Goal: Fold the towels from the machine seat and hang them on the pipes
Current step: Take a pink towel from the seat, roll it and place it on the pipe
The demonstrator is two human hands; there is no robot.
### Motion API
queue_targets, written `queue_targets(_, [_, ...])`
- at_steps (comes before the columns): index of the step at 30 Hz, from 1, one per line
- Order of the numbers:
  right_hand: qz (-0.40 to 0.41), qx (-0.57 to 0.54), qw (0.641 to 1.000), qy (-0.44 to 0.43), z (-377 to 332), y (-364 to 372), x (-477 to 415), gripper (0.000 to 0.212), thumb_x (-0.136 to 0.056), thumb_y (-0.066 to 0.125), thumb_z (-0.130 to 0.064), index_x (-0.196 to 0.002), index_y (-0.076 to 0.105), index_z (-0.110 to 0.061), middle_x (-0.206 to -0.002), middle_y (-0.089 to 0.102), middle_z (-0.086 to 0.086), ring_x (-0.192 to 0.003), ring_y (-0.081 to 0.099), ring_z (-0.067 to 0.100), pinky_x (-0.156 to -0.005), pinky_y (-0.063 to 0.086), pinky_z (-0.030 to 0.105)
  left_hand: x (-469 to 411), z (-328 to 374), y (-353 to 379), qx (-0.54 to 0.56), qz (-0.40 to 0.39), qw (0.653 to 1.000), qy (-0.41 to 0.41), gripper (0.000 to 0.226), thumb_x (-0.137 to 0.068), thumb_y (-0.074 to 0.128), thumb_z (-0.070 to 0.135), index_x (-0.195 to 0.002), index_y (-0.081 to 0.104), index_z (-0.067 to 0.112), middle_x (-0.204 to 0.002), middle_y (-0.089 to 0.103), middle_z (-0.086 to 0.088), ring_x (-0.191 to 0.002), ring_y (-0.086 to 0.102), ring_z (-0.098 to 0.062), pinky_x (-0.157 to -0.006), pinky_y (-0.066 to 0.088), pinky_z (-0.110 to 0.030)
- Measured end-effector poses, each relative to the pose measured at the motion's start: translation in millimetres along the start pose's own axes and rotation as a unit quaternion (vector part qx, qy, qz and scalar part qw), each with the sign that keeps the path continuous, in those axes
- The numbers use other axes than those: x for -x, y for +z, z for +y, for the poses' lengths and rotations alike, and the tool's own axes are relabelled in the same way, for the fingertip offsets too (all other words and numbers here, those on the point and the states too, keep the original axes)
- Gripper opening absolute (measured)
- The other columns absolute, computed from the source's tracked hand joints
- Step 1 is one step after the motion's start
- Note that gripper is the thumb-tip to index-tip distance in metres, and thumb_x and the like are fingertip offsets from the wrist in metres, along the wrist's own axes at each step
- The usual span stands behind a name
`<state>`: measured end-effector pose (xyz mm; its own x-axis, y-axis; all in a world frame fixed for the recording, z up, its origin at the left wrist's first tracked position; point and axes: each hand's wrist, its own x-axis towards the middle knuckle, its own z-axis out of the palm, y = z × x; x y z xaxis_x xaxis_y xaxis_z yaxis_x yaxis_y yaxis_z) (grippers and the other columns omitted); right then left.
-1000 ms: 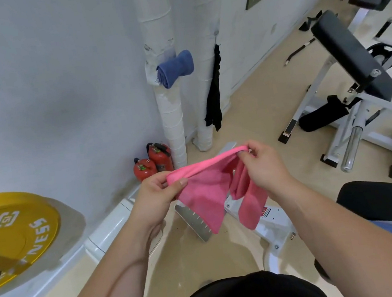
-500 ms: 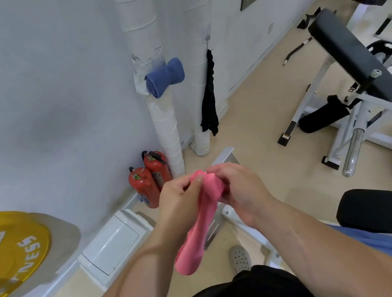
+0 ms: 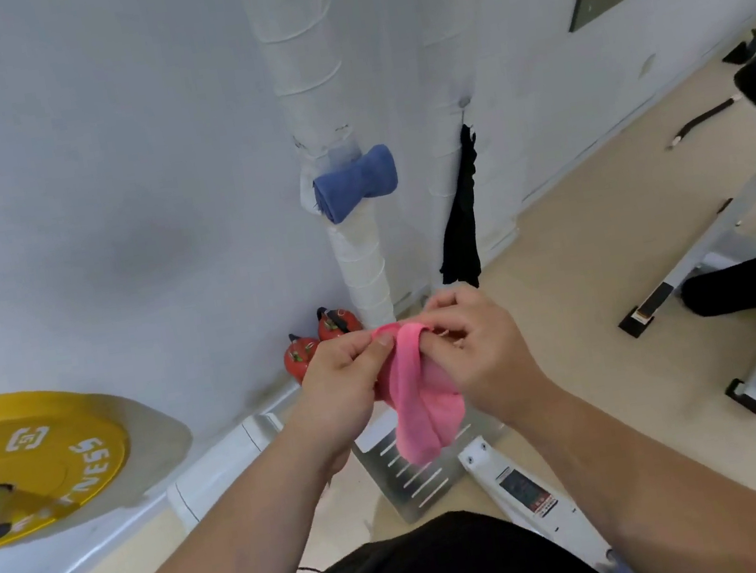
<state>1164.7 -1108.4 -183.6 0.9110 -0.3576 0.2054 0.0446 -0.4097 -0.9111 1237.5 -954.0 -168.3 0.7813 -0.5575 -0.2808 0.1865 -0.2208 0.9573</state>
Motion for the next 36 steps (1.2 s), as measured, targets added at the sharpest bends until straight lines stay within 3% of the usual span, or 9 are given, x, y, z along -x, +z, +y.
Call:
queue_targets(4, [-0.036, 0.037, 0.997, -0.066, 12, -33, -22, 0.015, -0.089, 0.068, -0.012, -0.095, 0.079, -0.020, -0.095, 0.072, -0.011, -0.098, 0.065, 0.008, -0.089, 0.051, 0.027, -19, 8, 17, 0.004, 0.036, 0.999, -0.018, 0.030, -0.105, 0.052, 0.023, -0.102, 0.080, 0.014, -0.074, 0.072, -0.007, -0.065, 0.061, -0.013, -0.061, 0.049, -0.025])
queue_targets(8, [-0.076, -0.015, 0.997, 0.003, 13, -55, -38, 0.011, -0.083, 0.076, -0.014, -0.078, 0.074, -0.024, -0.076, 0.073, -0.009, -0.078, 0.068, 0.008, -0.076, 0.053, 0.028, -34, 14, 18, -0.027, 0.044, 0.999, -0.016, 0.035, -0.095, 0.056, 0.041, -0.099, 0.079, 0.015, -0.103, 0.070, -0.032, -0.082, 0.061, -0.025, -0.080, 0.052, -0.048])
queue_targets(12, [-0.134, -0.029, 0.990, 0.031, 14, -56, -52, 0.020, -0.085, 0.080, -0.011, -0.076, 0.071, -0.027, -0.061, 0.063, 0.005, -0.060, 0.056, 0.008, -0.060, 0.047, 0.029, -42, 24, 18, -0.049, -0.009, 0.999, -0.008, 0.028, -0.105, 0.053, 0.021, -0.103, 0.080, 0.015, -0.090, 0.079, -0.010, -0.079, 0.067, -0.011, -0.071, 0.050, -0.022])
queue_targets(14, [-0.130, -0.048, 0.990, 0.032, 14, -52, -55, 0.018, -0.085, 0.079, -0.010, -0.077, 0.073, -0.025, -0.058, 0.057, 0.001, -0.056, 0.049, 0.006, -0.055, 0.042, 0.023, -43, 31, 20, -0.046, -0.037, 0.998, -0.001, 0.029, -0.105, 0.051, 0.016, -0.101, 0.080, 0.014, -0.078, 0.076, 0.003, -0.069, 0.064, -0.004, -0.063, 0.048, -0.016])
queue_targets(24, [-0.082, -0.080, 0.992, 0.051, 19, -50, -55, 0.017, -0.082, 0.082, -0.009, -0.074, 0.067, -0.010, -0.065, 0.061, 0.018, -0.058, 0.052, 0.011, -0.057, 0.046, 0.028, -49, 37, 26, -0.045, -0.094, 0.994, 0.002, 0.032, -0.107, 0.042, 0.010, -0.099, 0.074, 0.011, -0.064, 0.068, 0.011, -0.058, 0.061, -0.001, -0.058, 0.047, -0.014])
queue_targets(28, [-0.050, -0.081, 0.994, 0.060, 25, -48, -56, 0.022, -0.081, 0.083, -0.013, -0.071, 0.064, -0.011, -0.060, 0.056, 0.010, -0.057, 0.047, 0.009, -0.054, 0.042, 0.024, -49, 39, 28, -0.037, -0.085, 0.996, -0.002, 0.035, -0.106, 0.041, 0.008, -0.096, 0.075, 0.012, -0.063, 0.067, 0.012, -0.059, 0.061, 0.000, -0.058, 0.046, -0.014])
queue_targets(31, [-0.037, -0.083, 0.995, 0.051, 28, -47, -57, 0.025, -0.082, 0.083, -0.013, -0.071, 0.060, -0.011, -0.058, 0.051, 0.004, -0.055, 0.042, 0.008, -0.053, 0.038, 0.023, -49, 38, 32, -0.044, -0.074, 0.996, 0.019, 0.050, -0.106, 0.044, 0.012, -0.072, 0.077, 0.024, -0.059, 0.065, 0.012, -0.055, 0.058, -0.002, -0.058, 0.044, -0.016])
queue_targets(33, [-0.034, -0.076, 0.996, 0.043, 30, -46, -57, 0.027, -0.082, 0.082, -0.014, -0.073, 0.057, -0.015, -0.057, 0.048, -0.001, -0.054, 0.040, 0.007, -0.053, 0.036, 0.023, -50, 38, 35, -0.055, -0.051, 0.997, 0.030, 0.043, -0.105, 0.050, 0.013, -0.078, 0.079, 0.026, -0.061, 0.069, 0.012, -0.057, 0.063, -0.001, -0.058, 0.045, -0.013])
queue_targets(36, [-0.043, -0.079, 0.995, 0.045, 34, -43, -58, 0.027, -0.085, 0.080, -0.015, -0.080, 0.053, -0.019, -0.056, 0.048, -0.006, -0.053, 0.040, 0.006, -0.056, 0.037, 0.021, -52, 37, 38, -0.074, -0.016, 0.997, 0.034, 0.037, -0.104, 0.051, 0.016, -0.088, 0.082, 0.027, -0.069, 0.073, 0.008, -0.063, 0.065, -0.007, -0.062, 0.047, -0.022])
